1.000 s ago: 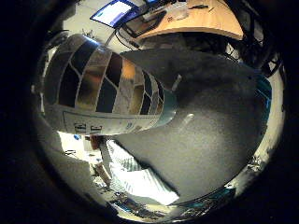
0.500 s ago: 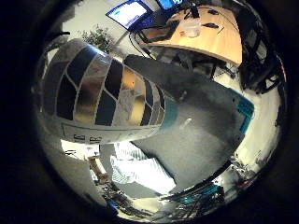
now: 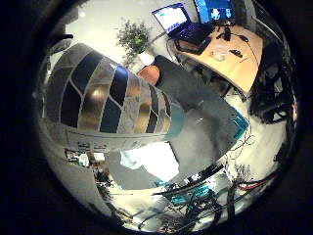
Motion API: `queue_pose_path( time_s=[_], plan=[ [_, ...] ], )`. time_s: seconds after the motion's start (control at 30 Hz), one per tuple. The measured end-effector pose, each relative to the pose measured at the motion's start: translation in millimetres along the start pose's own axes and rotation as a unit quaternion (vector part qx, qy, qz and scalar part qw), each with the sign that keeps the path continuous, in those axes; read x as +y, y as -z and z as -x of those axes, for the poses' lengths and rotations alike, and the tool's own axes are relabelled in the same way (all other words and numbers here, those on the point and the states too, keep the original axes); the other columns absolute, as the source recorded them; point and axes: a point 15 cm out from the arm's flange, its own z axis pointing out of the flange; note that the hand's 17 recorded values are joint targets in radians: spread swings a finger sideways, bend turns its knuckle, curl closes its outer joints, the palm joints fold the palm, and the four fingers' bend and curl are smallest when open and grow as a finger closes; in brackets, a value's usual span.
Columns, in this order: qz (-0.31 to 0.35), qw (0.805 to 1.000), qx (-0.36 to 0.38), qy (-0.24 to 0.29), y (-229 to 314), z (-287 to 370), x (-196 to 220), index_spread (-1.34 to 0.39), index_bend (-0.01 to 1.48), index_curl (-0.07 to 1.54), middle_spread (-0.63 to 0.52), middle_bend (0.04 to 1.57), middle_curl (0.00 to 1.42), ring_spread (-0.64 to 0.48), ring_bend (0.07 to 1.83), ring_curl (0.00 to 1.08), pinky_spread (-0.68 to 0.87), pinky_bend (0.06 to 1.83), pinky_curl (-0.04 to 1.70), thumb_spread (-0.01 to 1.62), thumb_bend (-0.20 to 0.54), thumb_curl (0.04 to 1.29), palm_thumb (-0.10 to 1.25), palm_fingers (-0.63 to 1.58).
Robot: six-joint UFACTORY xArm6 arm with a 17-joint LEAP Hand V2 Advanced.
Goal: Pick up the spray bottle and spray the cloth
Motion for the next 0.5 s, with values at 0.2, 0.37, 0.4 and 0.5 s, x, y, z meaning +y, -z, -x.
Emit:
queue_pose_path(
  time_s=[0.2,0.37,0.4,0.5],
  plan=[
    [0.05,0.999,-0.019,0.003,-25,20,28,-0.6,0.34,0.67,-0.39,0.98,0.51,-0.47,0.95,0.33,0.09,0.54,-0.02,0.99,-0.014,0.35,1.13,1.12],
    [0.098,0.995,-0.02,-0.014,-59,16,45,-0.6,0.35,0.66,-0.38,0.99,0.5,-0.47,0.94,0.33,0.09,0.55,-0.02,0.98,-0.013,0.35,1.14,1.13],
    [0.109,0.994,-0.02,-0.018,-66,16,49,-0.6,0.35,0.66,-0.38,1.0,0.5,-0.47,0.94,0.33,0.09,0.55,-0.02,0.98,-0.013,0.35,1.14,1.13],
    [0.144,0.989,-0.014,-0.028,-93,11,63,-0.59,0.35,0.66,-0.37,1.0,0.5,-0.46,0.95,0.33,0.09,0.56,-0.02,0.97,-0.014,0.36,1.13,1.13]
  ],
)
